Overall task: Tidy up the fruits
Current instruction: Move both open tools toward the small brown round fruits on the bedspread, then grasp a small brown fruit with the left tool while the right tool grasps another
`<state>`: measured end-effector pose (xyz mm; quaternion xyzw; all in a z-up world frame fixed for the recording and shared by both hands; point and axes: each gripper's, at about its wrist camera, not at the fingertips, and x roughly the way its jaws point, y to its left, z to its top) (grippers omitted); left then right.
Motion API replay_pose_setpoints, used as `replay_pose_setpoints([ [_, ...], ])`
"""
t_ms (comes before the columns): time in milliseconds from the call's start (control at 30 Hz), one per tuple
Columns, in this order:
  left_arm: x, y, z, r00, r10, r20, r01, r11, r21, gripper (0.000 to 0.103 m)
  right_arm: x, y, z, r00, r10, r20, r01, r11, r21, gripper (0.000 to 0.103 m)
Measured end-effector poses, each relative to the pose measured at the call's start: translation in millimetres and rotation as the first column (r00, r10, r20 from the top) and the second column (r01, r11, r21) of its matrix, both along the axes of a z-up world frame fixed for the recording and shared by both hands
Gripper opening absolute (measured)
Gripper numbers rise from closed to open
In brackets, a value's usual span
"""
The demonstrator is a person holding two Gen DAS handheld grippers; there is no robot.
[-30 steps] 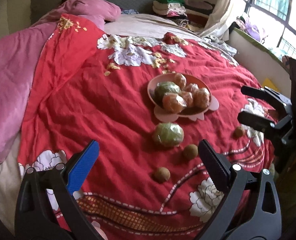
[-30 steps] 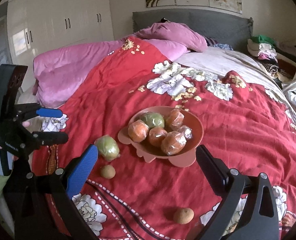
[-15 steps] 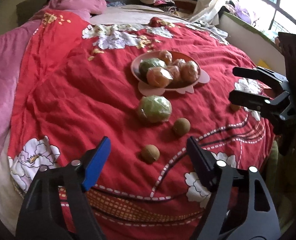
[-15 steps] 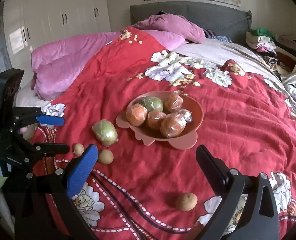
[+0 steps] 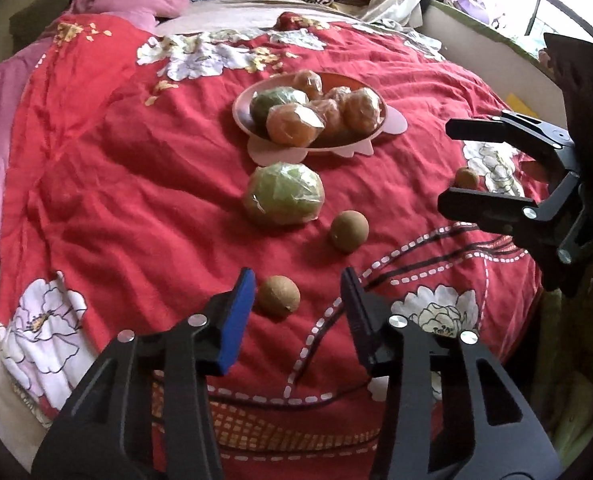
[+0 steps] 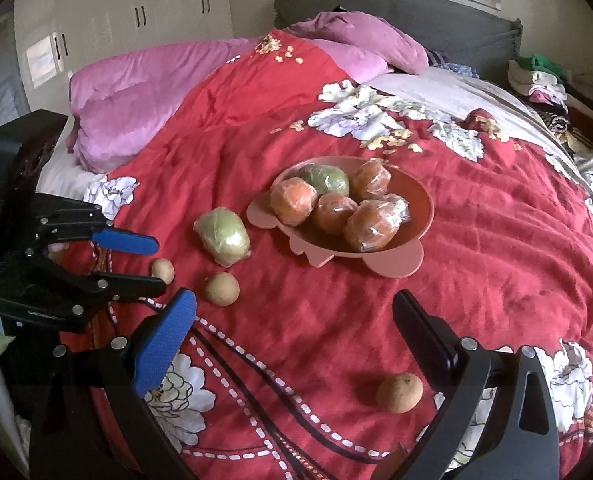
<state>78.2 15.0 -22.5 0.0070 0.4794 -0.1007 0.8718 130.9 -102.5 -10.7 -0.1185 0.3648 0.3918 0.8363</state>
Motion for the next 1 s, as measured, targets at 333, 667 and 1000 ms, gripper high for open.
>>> replay_pose_setpoints([
  [333, 9.9, 7.5, -22.2, 0.999, 0.008, -0.046, -0.008, 1.0, -0.001, 0.022, -3.8, 10.7, -8.2, 0.999, 0.044, -0.011, -0.044, 0.999, -0.024, 0.097],
  [667, 9.4, 19.1, -21.9, 0.999, 0.018, -0.036, -0.02, 0.999, -0.047, 0.016, -2.3, 32.5, -27.1, 0.994, 0.106, -0.038, -0.109, 0.991, -0.075, 0.061],
  [1000, 5.8, 29.7, -16.3, 0.999, 0.047, -0.022, -0.048, 0.995, -0.09, 0.016, -1.4, 61.6, -41.1, 0.985, 0.153, -0.074, -0.159, 0.983, -0.086, 0.04],
])
